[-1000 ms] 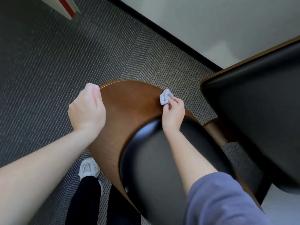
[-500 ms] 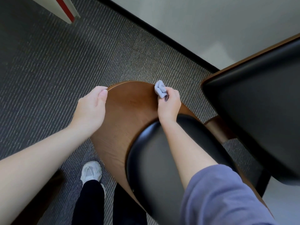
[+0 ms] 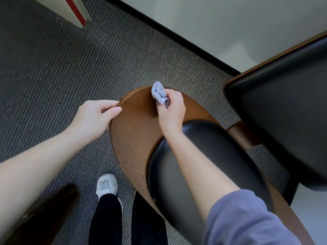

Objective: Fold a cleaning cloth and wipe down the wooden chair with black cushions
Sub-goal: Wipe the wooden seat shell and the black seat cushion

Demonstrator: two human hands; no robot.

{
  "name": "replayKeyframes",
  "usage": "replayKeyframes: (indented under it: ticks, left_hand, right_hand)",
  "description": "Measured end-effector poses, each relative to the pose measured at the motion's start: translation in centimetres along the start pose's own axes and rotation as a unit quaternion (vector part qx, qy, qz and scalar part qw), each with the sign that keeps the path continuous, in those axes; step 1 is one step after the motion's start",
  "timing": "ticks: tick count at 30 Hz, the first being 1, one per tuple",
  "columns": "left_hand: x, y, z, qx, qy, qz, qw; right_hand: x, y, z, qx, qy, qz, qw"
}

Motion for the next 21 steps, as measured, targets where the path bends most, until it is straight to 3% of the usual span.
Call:
replayKeyframes:
  ticks: [4, 8, 16, 21]
  left_hand:
    - [0.5, 0.0, 0.0, 0.013, 0.007, -0.016, 1.000]
    - [0.7, -0.1, -0.1, -0.005, 0.009, -0.022, 1.000]
    - [0.9, 0.2, -0.3, -0.027, -0.032, -0.040, 0.998]
    - [0.8, 0.2, -0.4, -0.031, -0.039, -0.038, 0.998]
  right_hand:
    - [-0.5, -0.7, 0.2, 0.016, 0.041, 0.025, 0.999]
    - [-2.9, -1.1, 0.8, 0.050, 0.021, 0.021, 0.998]
    - [-3.8, -2.1, 0.4, 0.148, -0.028, 0.109, 0.983]
    - [-3.0, -2.9, 0.2, 0.133, -0.019, 0.114, 0.984]
Point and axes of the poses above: each hand's wrist, its own x-axis towards the middle knuckle, its own z-axis out of the palm, y = z × x, the point moved 3 cm from there along x, towards the middle knuckle, and after that the axes turned 11 degrees about -x, right-handed, at the moved point
